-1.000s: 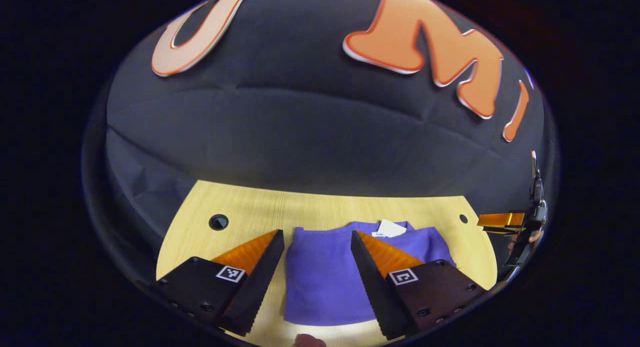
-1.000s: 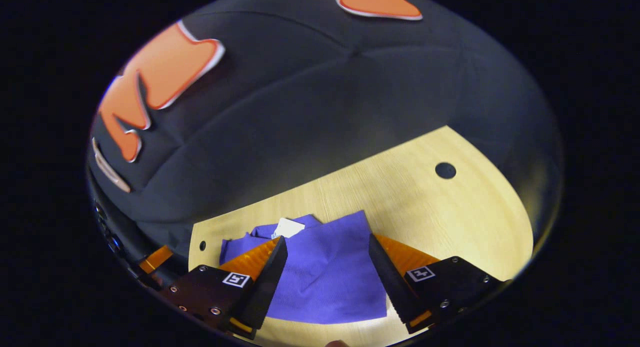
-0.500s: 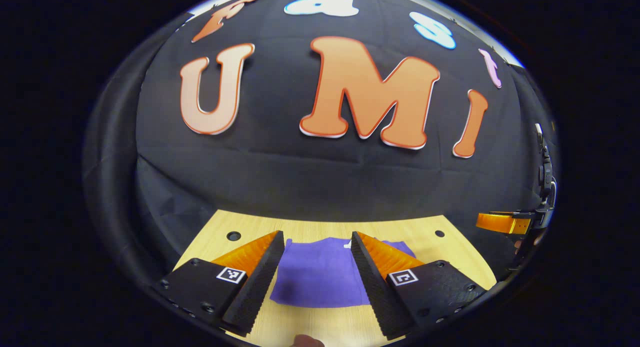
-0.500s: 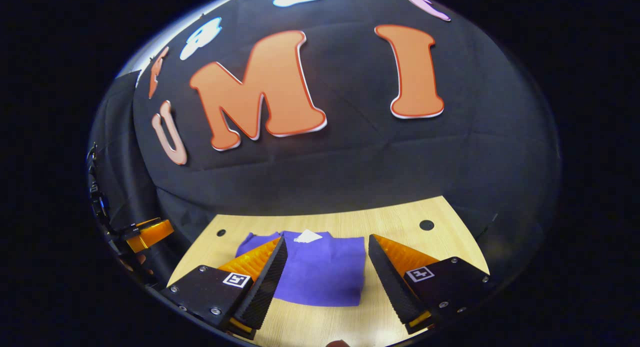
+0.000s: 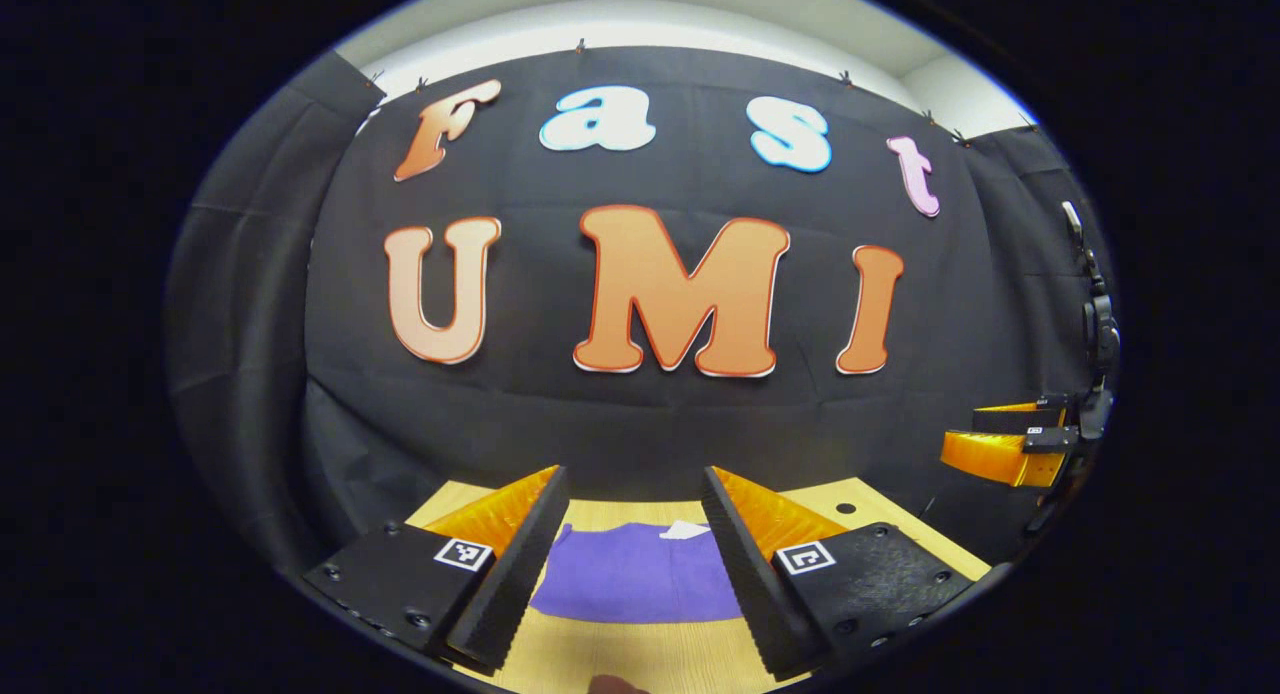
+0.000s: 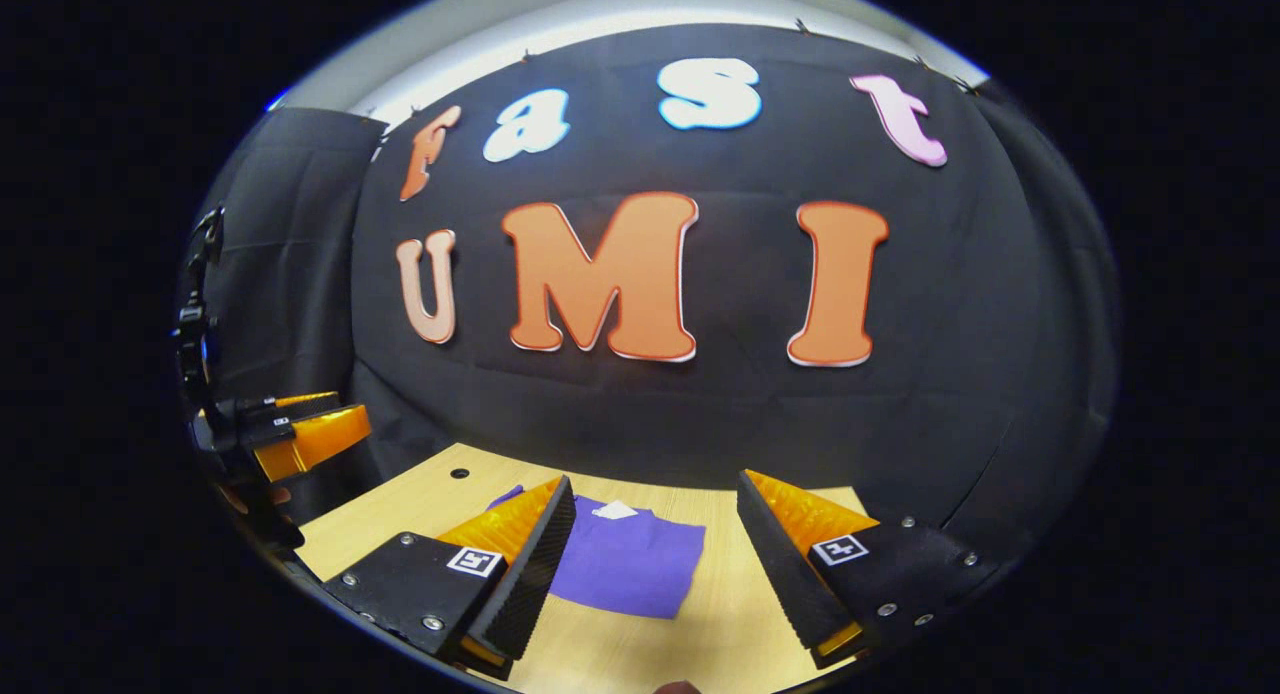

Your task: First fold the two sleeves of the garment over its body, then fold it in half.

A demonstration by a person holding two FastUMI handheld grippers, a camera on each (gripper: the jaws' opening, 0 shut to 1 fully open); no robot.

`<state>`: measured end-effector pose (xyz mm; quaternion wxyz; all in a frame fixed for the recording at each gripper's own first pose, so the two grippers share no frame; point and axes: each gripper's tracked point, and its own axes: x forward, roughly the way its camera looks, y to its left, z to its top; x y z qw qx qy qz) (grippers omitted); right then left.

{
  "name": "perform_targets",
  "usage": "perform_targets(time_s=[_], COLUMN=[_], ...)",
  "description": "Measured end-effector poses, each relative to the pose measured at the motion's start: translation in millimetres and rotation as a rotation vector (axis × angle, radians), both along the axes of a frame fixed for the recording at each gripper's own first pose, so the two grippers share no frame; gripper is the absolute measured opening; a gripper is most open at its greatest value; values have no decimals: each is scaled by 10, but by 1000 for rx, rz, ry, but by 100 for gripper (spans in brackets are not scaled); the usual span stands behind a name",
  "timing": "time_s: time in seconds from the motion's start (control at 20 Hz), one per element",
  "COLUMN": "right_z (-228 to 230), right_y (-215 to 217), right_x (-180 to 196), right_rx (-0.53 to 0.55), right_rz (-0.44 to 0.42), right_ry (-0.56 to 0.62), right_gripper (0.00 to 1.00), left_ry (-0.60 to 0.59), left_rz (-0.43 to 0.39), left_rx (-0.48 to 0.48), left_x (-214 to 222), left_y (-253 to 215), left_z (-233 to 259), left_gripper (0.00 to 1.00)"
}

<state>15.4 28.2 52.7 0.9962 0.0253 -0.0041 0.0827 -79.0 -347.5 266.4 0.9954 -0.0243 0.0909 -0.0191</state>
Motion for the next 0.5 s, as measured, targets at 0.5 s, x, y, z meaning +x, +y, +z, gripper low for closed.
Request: perform_targets(time_s=[0.5], right_z=[405], right_y=[-152], right_x=[-572], right_rx=[-53], right_rz=[-80], right_ry=[-110], right_gripper=[96], left_ry=[-110], left_rz=[-68], left_rx=[5], left_x=[-402], left_y=[-296], left_z=[578], left_gripper=[87])
